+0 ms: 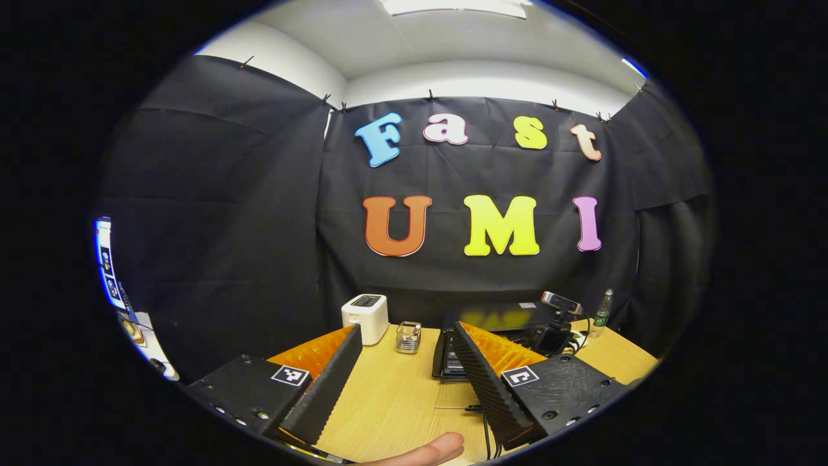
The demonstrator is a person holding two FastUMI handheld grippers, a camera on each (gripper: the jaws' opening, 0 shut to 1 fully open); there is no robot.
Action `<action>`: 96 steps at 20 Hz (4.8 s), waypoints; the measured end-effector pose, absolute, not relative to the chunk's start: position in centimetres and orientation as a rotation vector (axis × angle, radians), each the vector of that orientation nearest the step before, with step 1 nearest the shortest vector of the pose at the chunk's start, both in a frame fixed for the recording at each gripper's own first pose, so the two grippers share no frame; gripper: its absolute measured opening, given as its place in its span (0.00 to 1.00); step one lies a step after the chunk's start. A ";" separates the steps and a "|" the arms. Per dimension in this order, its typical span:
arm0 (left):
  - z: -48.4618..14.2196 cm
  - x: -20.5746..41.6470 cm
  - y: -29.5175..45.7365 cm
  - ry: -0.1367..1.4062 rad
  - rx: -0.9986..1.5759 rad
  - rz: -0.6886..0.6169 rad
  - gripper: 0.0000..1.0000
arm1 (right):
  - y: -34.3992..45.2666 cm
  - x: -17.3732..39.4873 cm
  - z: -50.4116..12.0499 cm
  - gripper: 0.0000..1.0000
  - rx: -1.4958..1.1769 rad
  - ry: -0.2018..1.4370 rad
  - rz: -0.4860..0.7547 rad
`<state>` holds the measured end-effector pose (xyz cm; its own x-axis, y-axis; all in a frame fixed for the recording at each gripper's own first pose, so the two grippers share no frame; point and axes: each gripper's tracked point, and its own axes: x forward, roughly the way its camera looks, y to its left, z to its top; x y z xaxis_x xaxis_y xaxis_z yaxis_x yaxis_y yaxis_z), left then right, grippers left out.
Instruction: Open the electric oven with the left hand, put the food in, and close the electric oven.
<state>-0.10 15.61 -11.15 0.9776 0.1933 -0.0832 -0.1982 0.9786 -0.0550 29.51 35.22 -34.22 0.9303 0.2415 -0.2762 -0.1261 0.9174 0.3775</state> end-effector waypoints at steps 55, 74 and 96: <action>-40.7 7.1 -4.3 0.765 -0.056 -0.109 0.95 | -2.4 1.7 -4.6 0.94 0.047 -0.097 -0.085; -38.5 9.0 -3.7 0.724 -0.016 -0.072 0.94 | -2.6 2.2 -8.4 0.94 0.045 -0.037 -0.059; -27.0 18.0 -1.3 0.454 -0.016 -0.023 0.97 | -3.7 2.4 -10.8 0.94 0.034 0.016 -0.077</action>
<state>18.04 -1.34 -26.97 0.8986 -0.0257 -0.4380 0.0185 0.9996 -0.0206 2.38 -3.69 -10.83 0.9969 -0.0770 -0.0176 0.0775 0.9964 0.0332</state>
